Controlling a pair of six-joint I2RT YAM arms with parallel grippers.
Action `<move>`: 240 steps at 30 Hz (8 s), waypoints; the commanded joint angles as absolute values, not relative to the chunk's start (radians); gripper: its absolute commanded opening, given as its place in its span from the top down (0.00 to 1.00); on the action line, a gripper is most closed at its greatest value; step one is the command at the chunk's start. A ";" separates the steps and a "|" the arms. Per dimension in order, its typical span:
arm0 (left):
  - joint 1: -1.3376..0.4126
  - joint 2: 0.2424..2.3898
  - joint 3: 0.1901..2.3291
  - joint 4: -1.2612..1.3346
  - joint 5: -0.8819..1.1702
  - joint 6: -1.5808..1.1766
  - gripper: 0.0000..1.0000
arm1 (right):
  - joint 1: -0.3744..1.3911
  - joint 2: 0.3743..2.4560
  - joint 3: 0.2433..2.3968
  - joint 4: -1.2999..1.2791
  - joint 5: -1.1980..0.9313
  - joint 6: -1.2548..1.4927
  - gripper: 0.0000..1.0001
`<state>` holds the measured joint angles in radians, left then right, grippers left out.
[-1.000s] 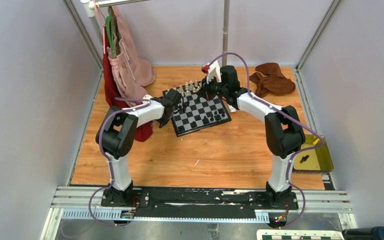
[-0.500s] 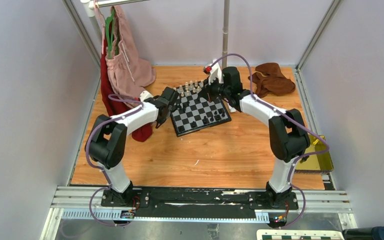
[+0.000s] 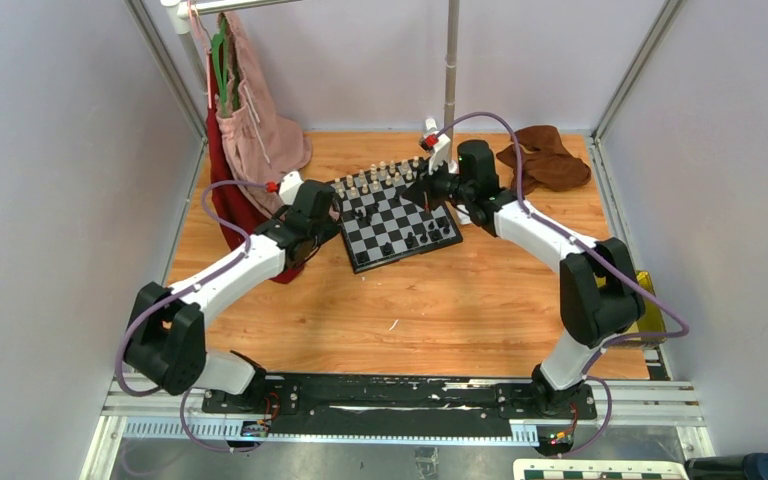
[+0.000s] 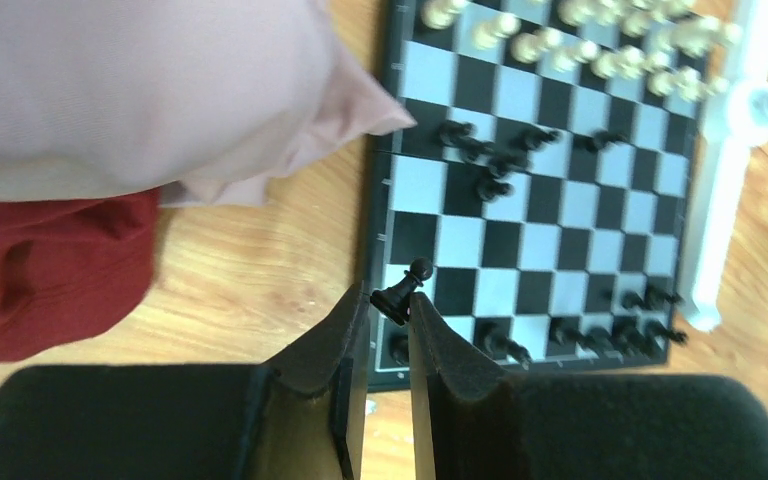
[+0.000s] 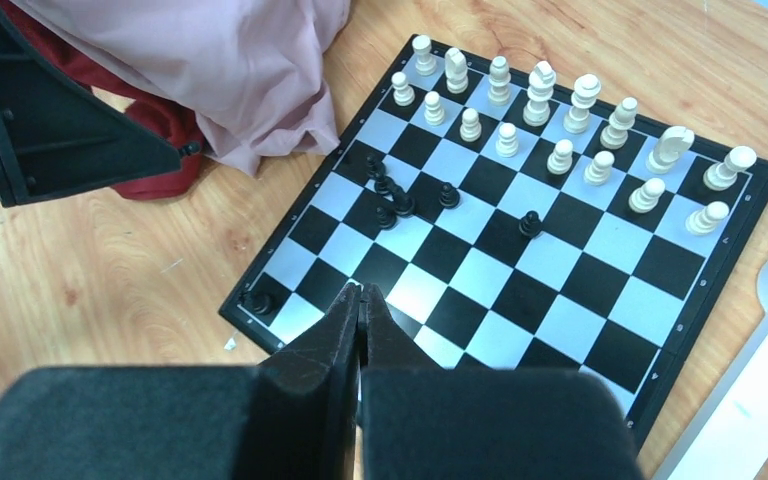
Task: Set up the chess pieces on the board
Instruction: Pick up the chess piece at the center of the board, then place the chess piece on the chessboard.
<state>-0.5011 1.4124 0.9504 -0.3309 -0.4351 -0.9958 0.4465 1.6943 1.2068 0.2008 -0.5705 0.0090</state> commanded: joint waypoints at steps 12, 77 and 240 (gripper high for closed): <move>-0.520 1.246 0.832 0.053 0.066 -0.672 1.00 | 0.434 1.549 1.173 0.153 -0.701 0.147 1.00; -0.506 1.284 0.830 0.238 0.242 -0.739 1.00 | 0.458 1.776 0.842 1.339 -0.798 1.144 0.69; -0.407 1.135 0.648 0.143 0.079 -0.762 0.46 | 0.435 1.851 1.196 0.094 -0.263 0.055 1.00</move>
